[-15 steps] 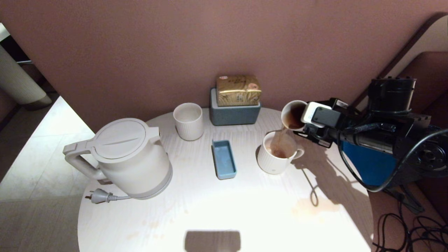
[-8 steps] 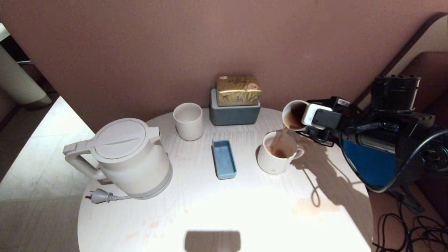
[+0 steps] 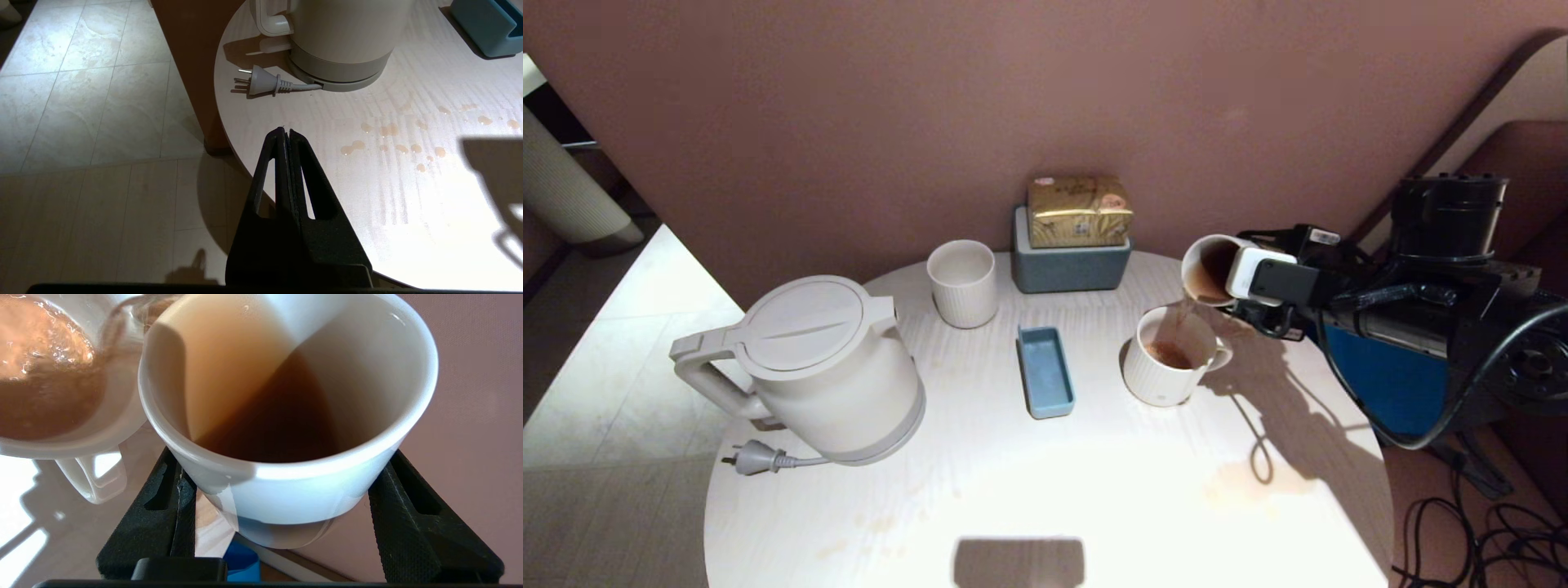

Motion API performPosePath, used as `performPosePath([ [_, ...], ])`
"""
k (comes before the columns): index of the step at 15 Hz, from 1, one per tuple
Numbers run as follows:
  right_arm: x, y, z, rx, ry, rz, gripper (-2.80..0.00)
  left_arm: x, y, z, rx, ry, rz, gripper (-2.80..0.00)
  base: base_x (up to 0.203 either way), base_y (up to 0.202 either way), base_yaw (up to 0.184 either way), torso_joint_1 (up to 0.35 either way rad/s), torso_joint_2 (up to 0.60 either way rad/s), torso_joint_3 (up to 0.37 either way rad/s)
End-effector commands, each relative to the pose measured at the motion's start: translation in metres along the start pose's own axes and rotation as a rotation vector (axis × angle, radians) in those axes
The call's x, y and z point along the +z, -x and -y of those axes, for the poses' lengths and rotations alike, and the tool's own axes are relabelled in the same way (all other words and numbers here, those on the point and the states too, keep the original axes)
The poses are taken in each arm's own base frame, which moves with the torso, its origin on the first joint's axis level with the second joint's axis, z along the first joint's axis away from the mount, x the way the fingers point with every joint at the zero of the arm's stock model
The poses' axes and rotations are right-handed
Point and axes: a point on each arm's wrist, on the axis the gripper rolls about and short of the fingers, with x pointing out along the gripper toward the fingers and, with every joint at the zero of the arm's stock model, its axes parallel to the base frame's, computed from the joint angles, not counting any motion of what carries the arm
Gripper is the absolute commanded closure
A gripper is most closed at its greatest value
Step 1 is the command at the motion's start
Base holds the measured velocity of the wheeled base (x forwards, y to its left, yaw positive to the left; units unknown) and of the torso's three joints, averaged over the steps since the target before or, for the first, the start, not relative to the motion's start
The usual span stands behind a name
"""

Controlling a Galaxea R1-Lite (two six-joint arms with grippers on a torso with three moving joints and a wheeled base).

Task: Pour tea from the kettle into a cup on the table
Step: Pour water into another cup

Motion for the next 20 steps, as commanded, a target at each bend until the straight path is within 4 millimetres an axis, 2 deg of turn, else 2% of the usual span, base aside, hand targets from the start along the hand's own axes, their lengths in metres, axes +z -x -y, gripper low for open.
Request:
performPosePath([
  [1, 0.001, 0.000, 0.000, -0.005, 0.030, -0.004, 0.00, 0.000, 0.000, 0.000, 0.000, 0.000, 0.000, 0.00, 0.000, 0.000, 0.000, 0.000, 0.00, 0.000],
  [13, 0.015, -0.001, 0.001, -0.022, 0.128, -0.002, 0.00, 0.000, 0.000, 0.000, 0.000, 0.000, 0.001, 0.00, 0.000, 0.000, 0.000, 0.000, 0.00, 0.000],
  [20, 0.016, -0.002, 0.004, -0.049, 0.195, -0.008, 0.00, 0.000, 0.000, 0.000, -0.001, 0.000, 0.001, 0.00, 0.000, 0.000, 0.000, 0.000, 0.00, 0.000],
])
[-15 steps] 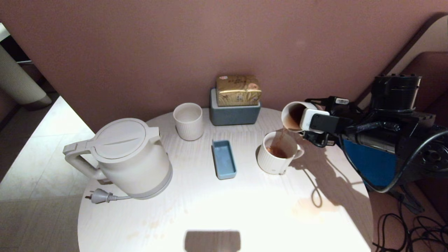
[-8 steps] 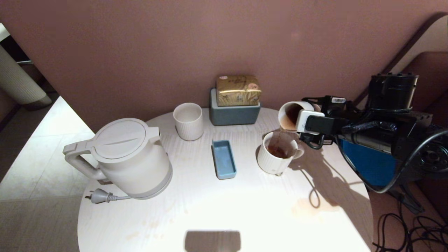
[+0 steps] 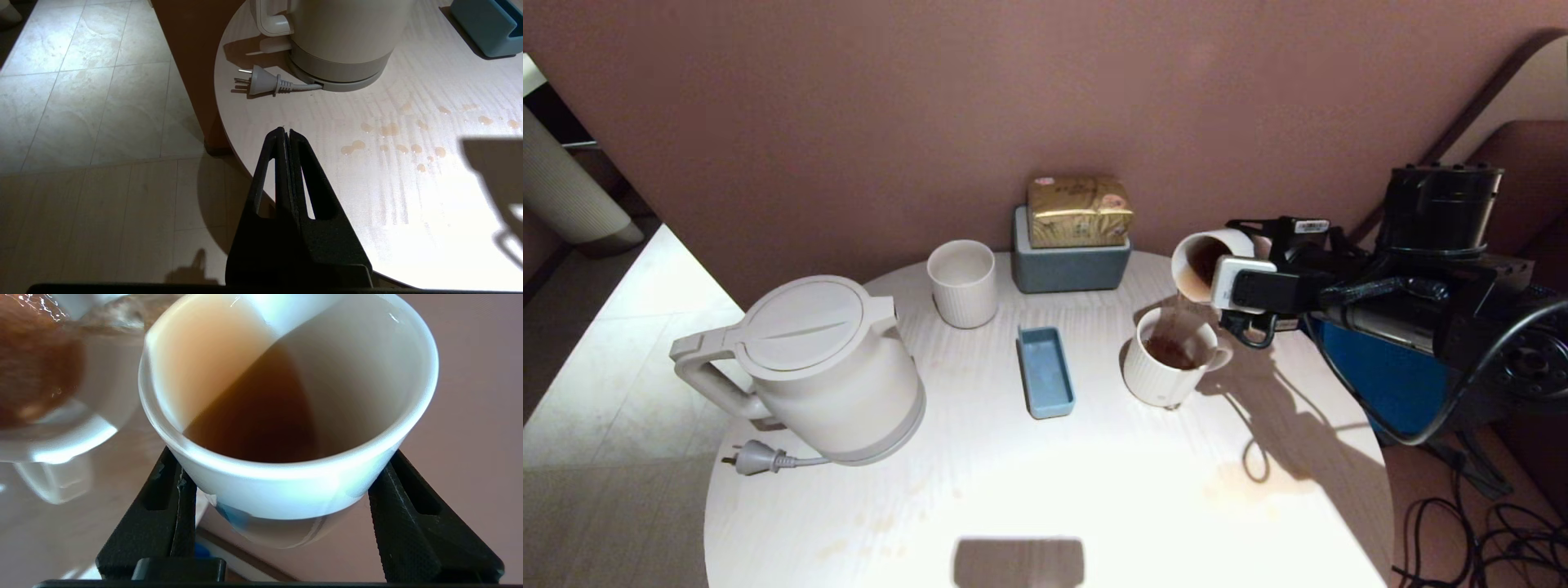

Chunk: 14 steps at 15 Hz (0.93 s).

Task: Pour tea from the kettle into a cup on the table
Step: Pour water into another cup

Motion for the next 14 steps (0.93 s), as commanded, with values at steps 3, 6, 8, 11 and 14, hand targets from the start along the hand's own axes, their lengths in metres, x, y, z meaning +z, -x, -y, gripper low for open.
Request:
performPosePath([
  [3, 0.0001, -0.0008, 0.0007, -0.012, 0.056, -0.002, 0.00, 0.0001, 0.0000, 0.0000, 0.000, 0.000, 0.000, 0.00, 0.000, 0.000, 0.000, 0.000, 0.00, 0.000],
  [6, -0.0001, -0.0007, -0.0002, -0.009, 0.098, -0.004, 0.00, 0.0001, -0.0001, 0.0000, 0.000, 0.000, 0.000, 0.00, 0.000, 0.000, 0.000, 0.000, 0.00, 0.000],
  [8, -0.0002, -0.0007, -0.0006, -0.007, 0.127, -0.005, 0.00, 0.0001, 0.0000, 0.0000, 0.000, 0.000, 0.000, 0.00, 0.000, 0.000, 0.000, 0.000, 0.00, 0.000],
  [11, -0.0008, -0.0056, -0.0025, -0.028, 0.173, -0.004, 0.00, 0.0001, -0.0001, 0.0000, 0.000, 0.000, 0.000, 0.00, 0.000, 0.000, 0.000, 0.000, 0.00, 0.000],
  [14, -0.0008, -0.0068, -0.0020, -0.038, 0.196, -0.004, 0.00, 0.0001, -0.0001, 0.0000, 0.000, 0.000, 0.000, 0.00, 0.000, 0.000, 0.000, 0.000, 0.00, 0.000],
])
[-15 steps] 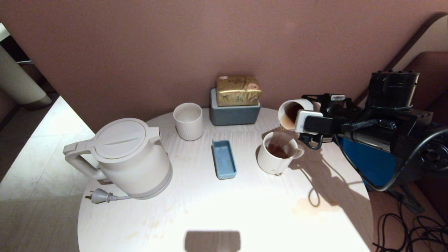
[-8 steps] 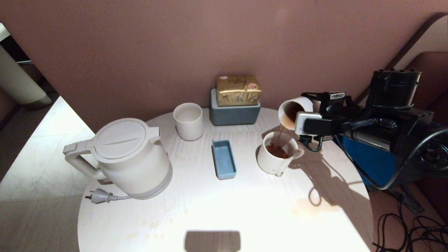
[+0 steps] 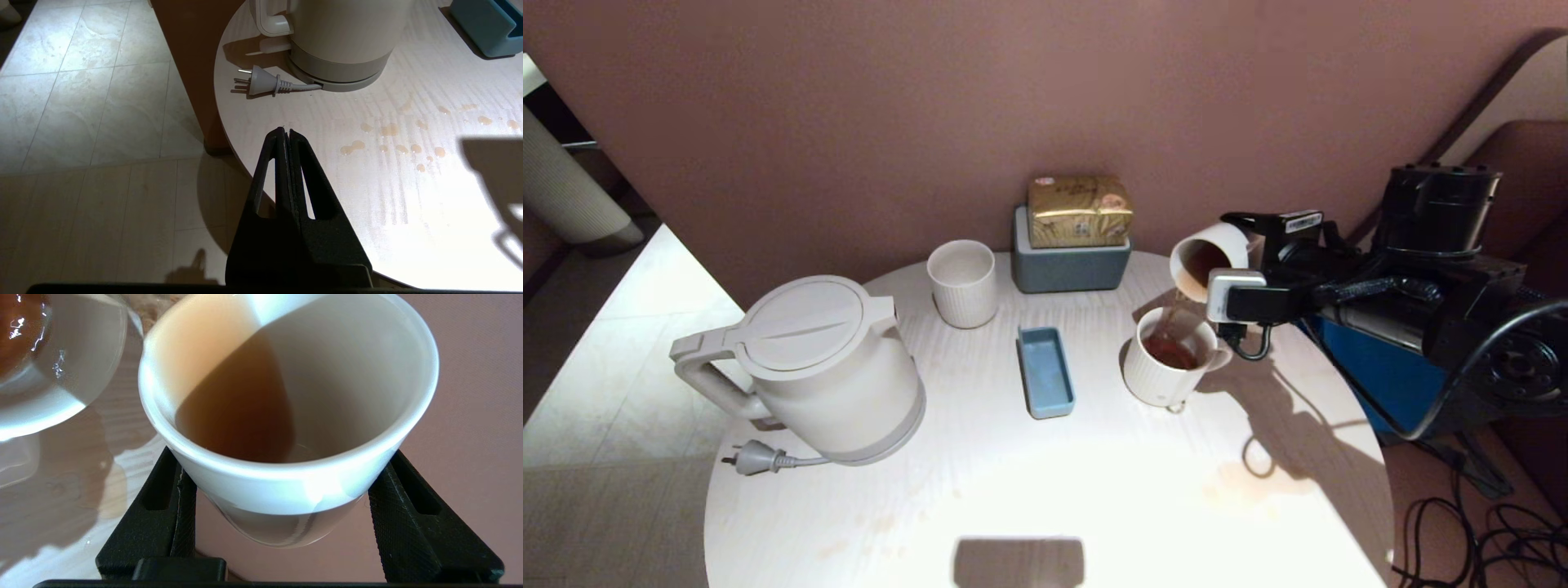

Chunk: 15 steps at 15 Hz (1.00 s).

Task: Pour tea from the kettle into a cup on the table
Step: Pour water into another cup

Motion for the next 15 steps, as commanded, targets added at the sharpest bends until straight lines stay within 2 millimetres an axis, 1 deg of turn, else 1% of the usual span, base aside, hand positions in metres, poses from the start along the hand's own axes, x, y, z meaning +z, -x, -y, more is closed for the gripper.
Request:
performPosePath([
  [1, 0.0001, -0.0017, -0.0015, 0.002, 0.022, 0.001, 0.00, 0.0001, -0.0001, 0.0000, 0.000, 0.000, -0.001, 0.00, 0.000, 0.000, 0.000, 0.000, 0.00, 0.000],
  [15, 0.0040, -0.0022, -0.0017, 0.001, 0.154, 0.011, 0.00, 0.0000, 0.0000, 0.0000, 0.000, 0.000, 0.001, 0.00, 0.000, 0.000, 0.000, 0.000, 0.00, 0.000],
])
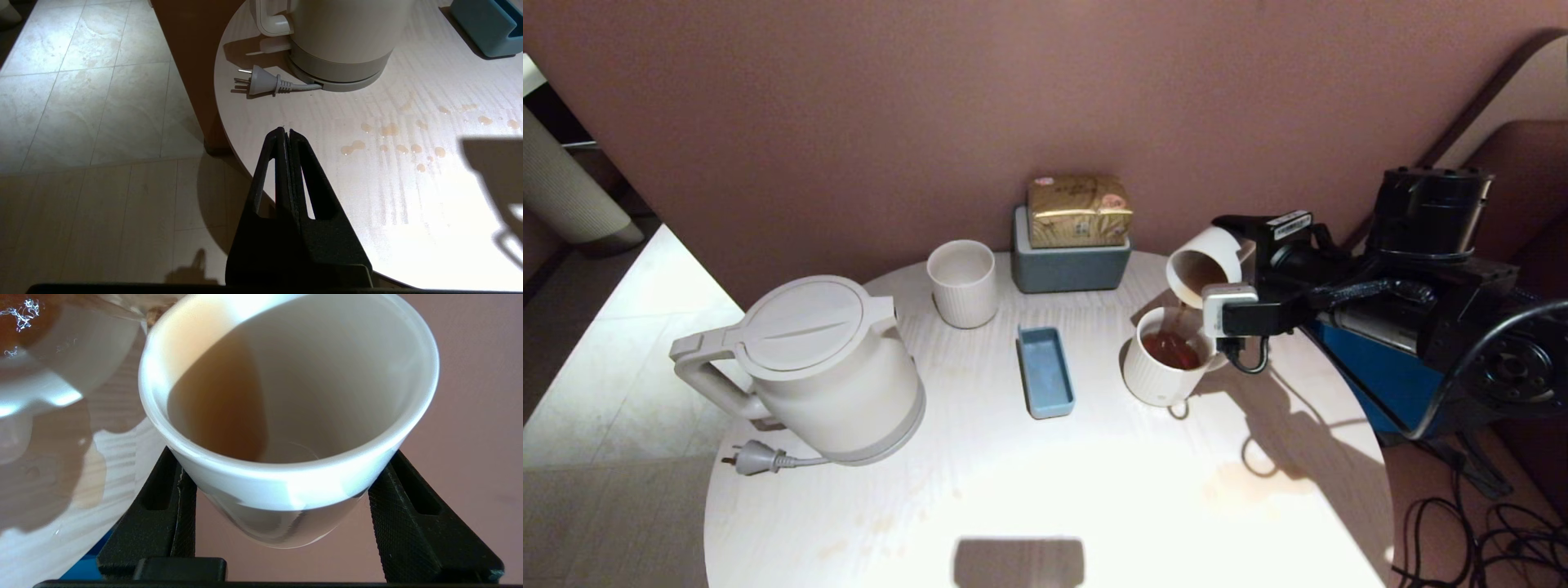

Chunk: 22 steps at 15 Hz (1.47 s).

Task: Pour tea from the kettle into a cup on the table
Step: Pour water into another cup

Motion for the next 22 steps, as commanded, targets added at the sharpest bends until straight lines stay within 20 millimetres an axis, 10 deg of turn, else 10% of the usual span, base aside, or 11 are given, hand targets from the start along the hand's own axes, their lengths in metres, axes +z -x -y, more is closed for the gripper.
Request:
performPosePath([
  [1, 0.001, 0.000, 0.000, -0.002, 0.030, 0.001, 0.00, 0.000, 0.000, 0.000, 0.000, 0.000, 0.001, 0.00, 0.000, 0.000, 0.000, 0.000, 0.00, 0.000],
  [22, 0.016, 0.001, -0.003, 0.003, 0.145, -0.021, 0.00, 0.000, 0.000, 0.000, 0.000, 0.000, 0.001, 0.00, 0.000, 0.000, 0.000, 0.000, 0.00, 0.000],
])
